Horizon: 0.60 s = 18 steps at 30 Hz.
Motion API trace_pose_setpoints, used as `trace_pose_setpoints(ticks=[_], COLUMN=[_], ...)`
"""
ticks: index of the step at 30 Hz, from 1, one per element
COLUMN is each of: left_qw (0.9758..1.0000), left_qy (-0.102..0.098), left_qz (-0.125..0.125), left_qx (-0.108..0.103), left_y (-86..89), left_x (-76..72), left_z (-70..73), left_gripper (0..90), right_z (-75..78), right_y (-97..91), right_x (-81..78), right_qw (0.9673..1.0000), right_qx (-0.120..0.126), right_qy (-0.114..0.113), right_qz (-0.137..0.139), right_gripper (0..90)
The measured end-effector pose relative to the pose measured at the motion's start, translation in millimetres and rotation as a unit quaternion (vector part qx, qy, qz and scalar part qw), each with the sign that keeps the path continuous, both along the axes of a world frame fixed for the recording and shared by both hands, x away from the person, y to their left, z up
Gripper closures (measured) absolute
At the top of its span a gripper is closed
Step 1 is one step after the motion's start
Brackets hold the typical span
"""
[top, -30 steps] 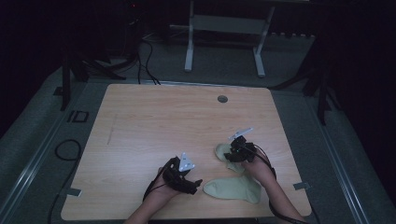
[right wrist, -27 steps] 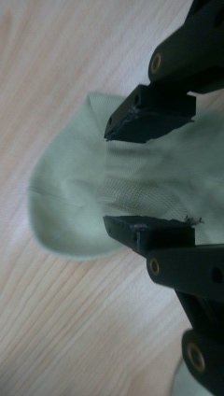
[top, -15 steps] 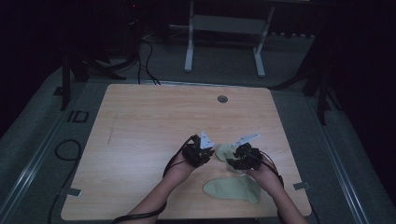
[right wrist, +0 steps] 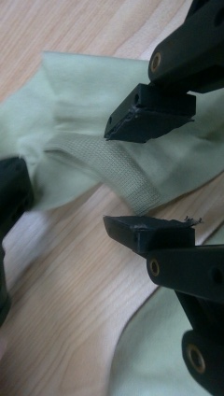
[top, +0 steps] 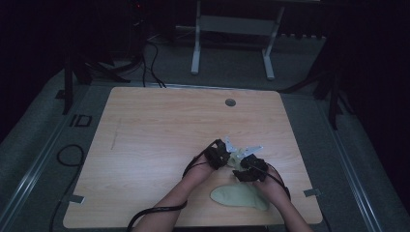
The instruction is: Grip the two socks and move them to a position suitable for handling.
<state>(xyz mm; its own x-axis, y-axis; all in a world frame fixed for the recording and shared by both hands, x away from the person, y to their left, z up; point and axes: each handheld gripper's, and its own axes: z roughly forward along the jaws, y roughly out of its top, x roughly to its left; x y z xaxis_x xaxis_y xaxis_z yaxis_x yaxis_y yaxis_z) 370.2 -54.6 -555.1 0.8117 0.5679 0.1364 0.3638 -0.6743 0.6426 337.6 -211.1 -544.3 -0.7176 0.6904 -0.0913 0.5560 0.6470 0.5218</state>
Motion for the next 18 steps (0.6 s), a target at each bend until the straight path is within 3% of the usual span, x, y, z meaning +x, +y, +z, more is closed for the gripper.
trace_pose_setpoints(ticks=[3,5,6,10,11,14,18], left_qw=[1.0000,1.0000,0.9999,0.9999,0.9999,0.9997,0.9991], left_qy=[-0.002,-0.009,-0.010,-0.011,-0.011,-0.018,-0.031], left_qz=[0.001,0.002,0.001,-0.001,-0.003,-0.009,-0.021], left_qx=[-0.003,0.003,0.003,0.003,0.004,0.010,0.018], left_y=[1.7,1.7,1.9,2.6,2.6,2.8,9.5], left_x=[0.2,-0.8,-0.8,-1.1,-1.0,-1.4,-4.6], left_z=[-1.4,-1.8,-2.0,-2.2,-2.1,-2.2,-3.2], left_gripper=[89.0,89.1,89.1,89.1,89.1,89.1,89.1], right_z=[-1.5,-0.8,0.4,8.7,16.4,24.6,39.4], right_y=[-1.5,-3.1,-3.4,-6.3,-10.6,-16.0,-36.3], right_x=[0.4,1.9,2.7,2.2,1.8,1.9,4.9], right_qw=[1.0000,0.9999,0.9999,0.9996,0.9990,0.9985,0.9963], right_qx=[0.009,0.008,0.010,0.027,0.042,0.048,0.069], right_qy=[0.003,0.001,0.002,0.002,-0.001,-0.010,-0.020], right_qz=[-0.003,-0.009,-0.011,-0.013,-0.017,-0.022,-0.047], right_gripper=[58.4,77.6,79.7,81.4,81.7,81.7,81.7])
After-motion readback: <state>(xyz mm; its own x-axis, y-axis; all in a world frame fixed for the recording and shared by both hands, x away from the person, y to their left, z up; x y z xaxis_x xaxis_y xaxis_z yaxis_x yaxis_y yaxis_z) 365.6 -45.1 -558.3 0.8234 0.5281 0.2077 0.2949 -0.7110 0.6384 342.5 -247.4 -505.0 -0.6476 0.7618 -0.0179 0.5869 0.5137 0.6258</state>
